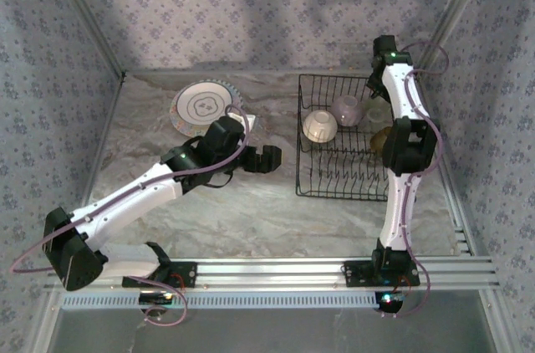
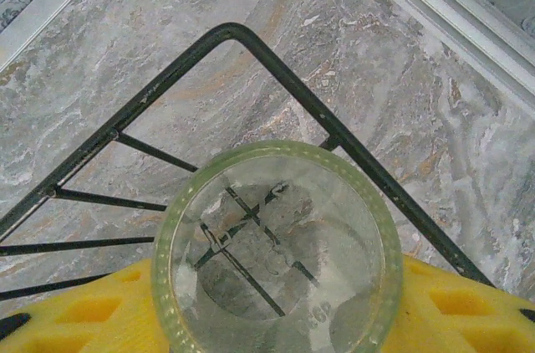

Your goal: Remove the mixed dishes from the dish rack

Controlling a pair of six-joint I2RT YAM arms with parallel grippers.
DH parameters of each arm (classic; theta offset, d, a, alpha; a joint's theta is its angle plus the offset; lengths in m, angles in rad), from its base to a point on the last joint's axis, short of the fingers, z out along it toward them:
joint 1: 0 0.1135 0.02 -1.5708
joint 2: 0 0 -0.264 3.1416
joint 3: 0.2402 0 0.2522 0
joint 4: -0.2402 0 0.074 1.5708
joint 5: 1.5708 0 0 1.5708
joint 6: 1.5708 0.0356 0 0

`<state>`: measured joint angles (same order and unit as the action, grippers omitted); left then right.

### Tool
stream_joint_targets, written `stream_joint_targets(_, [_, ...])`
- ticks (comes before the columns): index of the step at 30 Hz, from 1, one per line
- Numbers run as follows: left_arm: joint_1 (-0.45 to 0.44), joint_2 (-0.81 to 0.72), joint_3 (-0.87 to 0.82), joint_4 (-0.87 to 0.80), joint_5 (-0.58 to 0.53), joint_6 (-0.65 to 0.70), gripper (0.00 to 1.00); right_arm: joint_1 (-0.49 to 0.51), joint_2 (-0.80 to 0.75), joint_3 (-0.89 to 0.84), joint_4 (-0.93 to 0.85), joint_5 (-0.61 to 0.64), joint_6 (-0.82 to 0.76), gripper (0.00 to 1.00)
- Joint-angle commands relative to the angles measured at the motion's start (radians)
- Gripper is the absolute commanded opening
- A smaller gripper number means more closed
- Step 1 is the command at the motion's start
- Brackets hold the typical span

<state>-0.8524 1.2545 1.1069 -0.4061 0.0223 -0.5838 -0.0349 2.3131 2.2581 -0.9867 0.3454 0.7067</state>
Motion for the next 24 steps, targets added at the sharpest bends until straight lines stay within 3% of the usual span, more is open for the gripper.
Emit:
stream_joint_targets(1, [0.006, -0.029, -0.004, 0.016, 0.011, 0.018, 0.99, -0.009, -0.010, -0.023, 0.000, -0.009, -0.014, 0.55])
stream_joint_targets(8, [0.012, -0.035, -0.003, 0.015, 0.014, 0.024, 0.99, -0.011, -0.072, -0.063, 0.013, 0.021, -0.034, 0.47])
stream_joint_targets(24, [0.046, -0.038, -0.001, 0.018, 0.056, 0.018, 0.99, -0.022, -0.216, -0.157, 0.058, 0.080, -0.109, 0.45])
